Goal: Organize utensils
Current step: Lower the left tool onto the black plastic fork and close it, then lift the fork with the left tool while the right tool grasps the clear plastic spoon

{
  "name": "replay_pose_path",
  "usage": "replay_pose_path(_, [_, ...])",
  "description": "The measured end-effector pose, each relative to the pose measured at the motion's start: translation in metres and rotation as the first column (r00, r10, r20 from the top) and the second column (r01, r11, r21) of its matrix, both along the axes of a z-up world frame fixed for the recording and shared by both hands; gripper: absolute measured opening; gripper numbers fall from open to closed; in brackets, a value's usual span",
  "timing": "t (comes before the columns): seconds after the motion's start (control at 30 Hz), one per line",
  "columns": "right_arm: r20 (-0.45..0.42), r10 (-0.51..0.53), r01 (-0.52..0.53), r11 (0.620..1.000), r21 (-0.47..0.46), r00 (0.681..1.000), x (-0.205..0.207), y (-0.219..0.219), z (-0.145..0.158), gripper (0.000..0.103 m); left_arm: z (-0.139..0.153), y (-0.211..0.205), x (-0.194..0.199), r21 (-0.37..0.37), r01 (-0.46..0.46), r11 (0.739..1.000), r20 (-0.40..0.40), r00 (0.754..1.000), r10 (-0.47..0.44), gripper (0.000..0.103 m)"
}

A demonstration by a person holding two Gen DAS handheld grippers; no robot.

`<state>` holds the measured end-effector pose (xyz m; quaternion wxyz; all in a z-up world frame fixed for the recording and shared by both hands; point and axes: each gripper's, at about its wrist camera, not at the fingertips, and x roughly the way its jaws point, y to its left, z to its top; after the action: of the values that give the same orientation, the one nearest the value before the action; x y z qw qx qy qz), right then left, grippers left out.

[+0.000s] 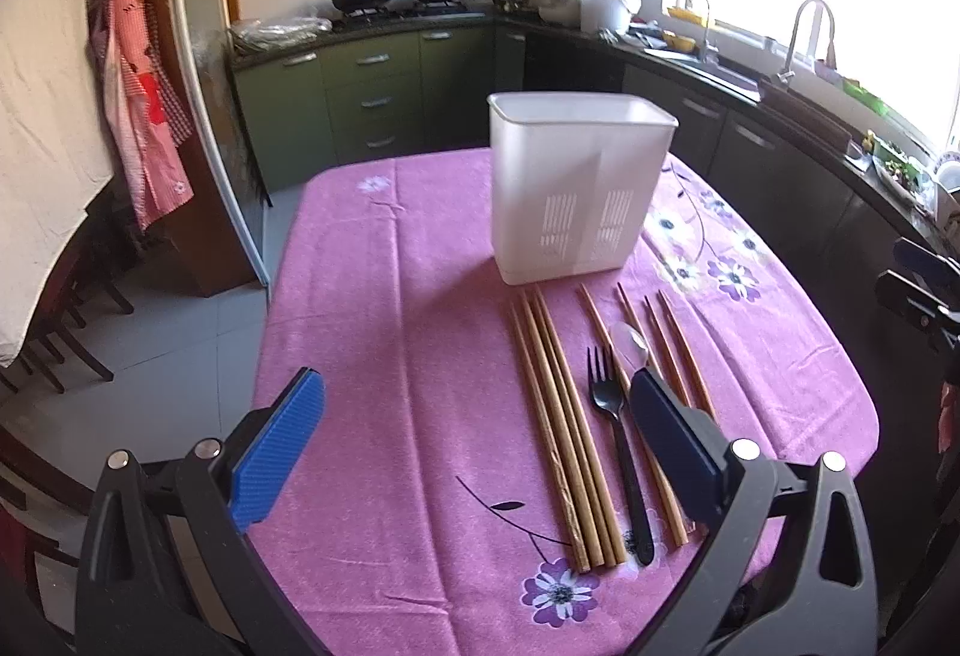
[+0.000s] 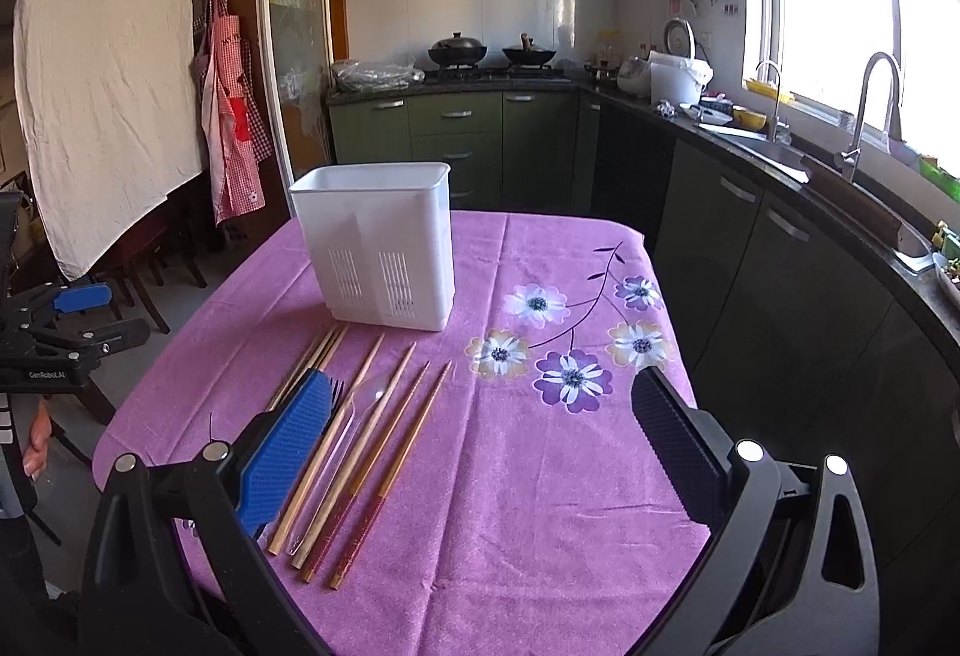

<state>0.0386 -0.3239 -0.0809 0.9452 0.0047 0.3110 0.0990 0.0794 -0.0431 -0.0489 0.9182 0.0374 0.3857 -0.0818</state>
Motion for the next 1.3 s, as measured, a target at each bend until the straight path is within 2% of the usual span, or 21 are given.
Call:
replay_pose_path(0.13, [-0.082, 0.016, -0.014, 1.000, 0.024, 0.997, 0.025, -0.004, -0.009, 0.099, -0.019, -0.026, 0.024, -0.013, 0.066, 0.998, -0.114, 0.991, -0.067, 0.093])
replay_pose_path(0.2, [-0.106, 0.001, -0.001, 1.000, 0.001, 0.994, 0.036, -0.002, -0.014, 0.099, -0.031, -0.041, 0.033, -0.019, 0.090, 0.996, -0.182, 0.979, -0.092, 0.064])
replay_pose_path(0.3, [-0.138, -0.013, 0.011, 1.000, -0.013, 0.990, 0.048, -0.002, -0.020, 0.098, -0.051, -0.061, 0.043, -0.023, 0.123, 0.992, -0.269, 0.955, -0.125, 0.050])
replay_pose_path(0.37, [-0.152, -0.013, 0.010, 1.000, -0.024, 0.988, 0.053, -0.001, -0.025, 0.091, -0.065, -0.071, 0.047, -0.026, 0.133, 0.991, -0.324, 0.936, -0.134, 0.030])
replay_pose_path(0.4, [-0.157, -0.018, 0.013, 0.999, -0.029, 0.987, 0.055, -0.001, -0.026, 0.089, -0.070, -0.076, 0.050, -0.030, 0.134, 0.991, -0.345, 0.929, -0.136, 0.026])
replay_pose_path(0.53, [-0.171, -0.021, 0.014, 0.999, -0.044, 0.985, 0.062, 0.000, -0.032, 0.085, -0.087, -0.085, 0.059, -0.049, 0.116, 0.992, -0.429, 0.895, -0.126, 0.023])
replay_pose_path(0.6, [-0.166, -0.019, 0.011, 0.999, -0.051, 0.986, 0.063, 0.001, -0.033, 0.085, -0.093, -0.088, 0.063, -0.054, 0.105, 0.993, -0.456, 0.882, -0.119, 0.015])
replay_pose_path(0.83, [-0.160, -0.002, -0.005, 0.999, -0.049, 0.987, 0.060, 0.006, -0.034, 0.085, -0.104, -0.098, 0.073, -0.015, 0.096, 0.995, -0.500, 0.861, -0.091, 0.012])
replay_pose_path(0.97, [-0.164, 0.006, -0.014, 0.999, -0.052, 0.986, 0.061, 0.007, -0.034, 0.085, -0.110, -0.102, 0.077, 0.018, 0.089, 0.996, -0.516, 0.854, -0.067, 0.012])
replay_pose_path(1.13, [-0.164, 0.016, -0.027, 0.998, -0.065, 0.986, 0.061, 0.010, -0.034, 0.086, -0.115, -0.109, 0.079, 0.040, 0.088, 0.995, -0.502, 0.863, -0.056, 0.010])
replay_pose_path(1.3, [-0.208, 0.042, -0.061, 0.995, -0.085, 0.977, 0.068, 0.018, -0.037, 0.086, -0.110, -0.106, 0.079, -0.035, 0.069, 0.997, -0.472, 0.878, -0.078, 0.009])
